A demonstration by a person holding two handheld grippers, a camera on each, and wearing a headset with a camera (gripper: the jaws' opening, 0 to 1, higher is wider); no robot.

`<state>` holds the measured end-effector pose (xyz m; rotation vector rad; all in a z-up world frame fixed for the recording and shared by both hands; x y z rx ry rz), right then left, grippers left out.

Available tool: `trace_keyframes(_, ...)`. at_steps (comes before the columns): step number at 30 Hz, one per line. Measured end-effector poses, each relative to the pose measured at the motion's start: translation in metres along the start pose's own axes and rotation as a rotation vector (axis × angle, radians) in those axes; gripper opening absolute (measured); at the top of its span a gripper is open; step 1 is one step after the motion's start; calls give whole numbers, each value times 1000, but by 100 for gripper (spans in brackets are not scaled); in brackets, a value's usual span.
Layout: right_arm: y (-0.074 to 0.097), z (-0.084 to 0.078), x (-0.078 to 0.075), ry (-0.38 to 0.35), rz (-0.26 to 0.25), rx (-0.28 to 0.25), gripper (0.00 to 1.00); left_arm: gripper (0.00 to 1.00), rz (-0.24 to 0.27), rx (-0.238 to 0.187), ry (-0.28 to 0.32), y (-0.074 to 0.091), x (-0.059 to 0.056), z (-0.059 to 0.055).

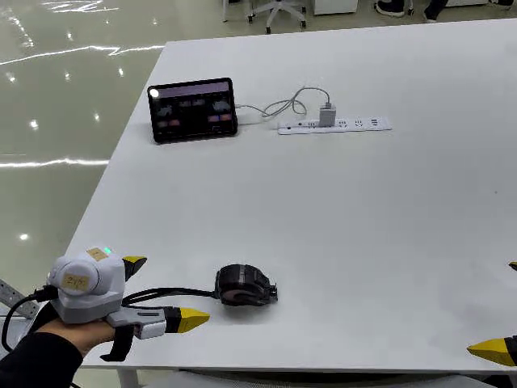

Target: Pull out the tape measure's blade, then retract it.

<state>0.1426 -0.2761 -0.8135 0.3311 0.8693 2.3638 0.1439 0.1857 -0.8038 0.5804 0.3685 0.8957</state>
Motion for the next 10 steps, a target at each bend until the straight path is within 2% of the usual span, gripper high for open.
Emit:
trace_keyframes(6, -1, 1, -2, 1, 0, -1, 99, 100, 6, 2, 0, 2, 4, -1)
trace_keyframes(10, -1, 1, -2, 6, 1, -4, 99, 100, -1, 4, 0, 2, 3, -1)
Point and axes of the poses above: the centre of the closed fingertips' face, and the gripper's own axes: y roughly backward along the fingers, x roughly to its left, z roughly out of its top, the point moved 2 cm from there along y, roughly backward along the fingers, and after that the axes turned 3 degrees about -y, right-handed, at the moved point
